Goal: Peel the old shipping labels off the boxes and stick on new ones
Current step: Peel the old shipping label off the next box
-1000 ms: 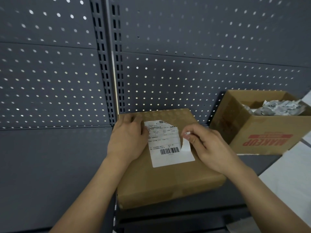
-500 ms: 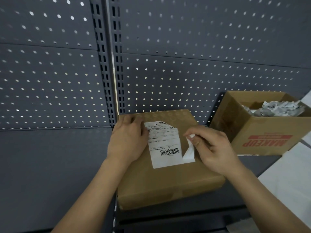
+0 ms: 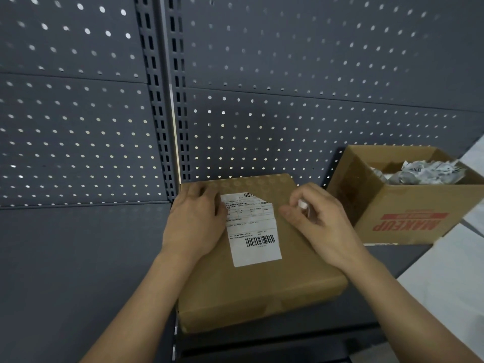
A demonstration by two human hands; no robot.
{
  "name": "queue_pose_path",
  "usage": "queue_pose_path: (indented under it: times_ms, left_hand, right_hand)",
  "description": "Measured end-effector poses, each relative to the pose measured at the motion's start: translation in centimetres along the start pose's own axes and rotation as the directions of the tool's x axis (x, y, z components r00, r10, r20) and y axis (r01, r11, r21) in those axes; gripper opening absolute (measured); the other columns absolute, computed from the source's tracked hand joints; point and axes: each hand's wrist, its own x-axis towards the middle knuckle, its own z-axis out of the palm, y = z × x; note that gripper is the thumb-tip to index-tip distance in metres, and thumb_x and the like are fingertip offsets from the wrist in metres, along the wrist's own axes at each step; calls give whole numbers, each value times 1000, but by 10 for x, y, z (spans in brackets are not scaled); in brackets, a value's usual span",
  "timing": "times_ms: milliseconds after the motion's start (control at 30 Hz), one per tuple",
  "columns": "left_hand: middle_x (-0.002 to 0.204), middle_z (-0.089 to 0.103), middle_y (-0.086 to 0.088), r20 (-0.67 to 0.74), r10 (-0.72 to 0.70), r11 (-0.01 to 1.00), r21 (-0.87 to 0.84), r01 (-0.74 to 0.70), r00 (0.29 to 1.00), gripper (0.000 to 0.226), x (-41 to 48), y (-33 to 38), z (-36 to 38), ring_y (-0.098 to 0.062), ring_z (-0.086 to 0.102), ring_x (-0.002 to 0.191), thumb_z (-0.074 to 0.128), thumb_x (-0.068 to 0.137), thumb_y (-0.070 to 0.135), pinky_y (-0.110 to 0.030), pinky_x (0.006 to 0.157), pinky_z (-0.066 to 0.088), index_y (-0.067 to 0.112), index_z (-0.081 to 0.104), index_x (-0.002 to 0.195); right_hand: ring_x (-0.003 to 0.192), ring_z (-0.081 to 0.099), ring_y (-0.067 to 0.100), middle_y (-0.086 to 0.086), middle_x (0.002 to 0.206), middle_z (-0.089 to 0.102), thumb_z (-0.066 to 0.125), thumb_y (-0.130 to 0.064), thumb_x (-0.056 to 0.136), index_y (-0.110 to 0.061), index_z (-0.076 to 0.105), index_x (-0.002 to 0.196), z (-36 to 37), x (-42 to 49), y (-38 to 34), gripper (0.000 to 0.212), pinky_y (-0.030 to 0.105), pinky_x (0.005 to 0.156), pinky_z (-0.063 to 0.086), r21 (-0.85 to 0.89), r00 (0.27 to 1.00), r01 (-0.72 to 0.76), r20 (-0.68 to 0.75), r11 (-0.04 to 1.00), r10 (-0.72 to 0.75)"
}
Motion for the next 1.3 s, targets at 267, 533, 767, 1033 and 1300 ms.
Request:
queue_pose_path:
  times_ms: [267, 533, 767, 1033, 1300]
  left_hand:
    - [127, 53, -9, 4, -3, 1000, -8, 3, 1000, 31, 0, 0, -1, -30, 47, 120, 52, 94, 25, -42, 100, 40, 13, 61, 122]
    - [130, 52, -10, 2, -7, 1000, -13, 7, 1000, 34, -1, 0, -1, -31, 46, 121, 53, 94, 25, -42, 102, 40, 12, 60, 125]
    - [127, 54, -11, -9, -7, 1000, -2, 6, 1000, 34, 0, -2, 1, -32, 49, 117, 52, 94, 26, -43, 101, 41, 13, 60, 124]
    - [132, 51, -8, -1, -6, 1000, 0, 6, 1000, 37, 1, -2, 2, -28, 44, 123, 52, 94, 29, -40, 103, 39, 15, 58, 128]
    - [131, 52, -9, 4, -4, 999, 32, 3, 1000, 35, 1, -2, 2, -30, 45, 121, 50, 94, 28, -42, 101, 40, 14, 59, 125]
  right_hand:
    - [65, 55, 1, -10, 78, 60, 51, -22, 100, -25, 61, 122, 2, 6, 13, 25, 15, 66, 41, -37, 984, -175, 13, 984, 175]
    - [71, 59, -1, -14, 91, 67, 52, -12, 99, -21, 70, 115, 0, 18, 16, 26, 8, 70, 41, -62, 966, -247, 62, 967, 251]
    - [73, 59, 12, -4, 77, 65, 43, -31, 101, -35, 63, 96, 12, 28, 17, 21, 32, 74, 47, -141, 935, -333, 81, 932, 346]
    - [87, 65, 20, -7, 90, 69, 48, -31, 95, -32, 59, 95, 24, 31, 16, 11, 39, 75, 53, -508, 951, -166, 144, 845, 273]
    - [85, 63, 31, 4, 96, 62, 43, -15, 98, -16, 55, 103, 30, 30, 5, 13, 35, 61, 47, -700, 960, 35, 223, 713, 172]
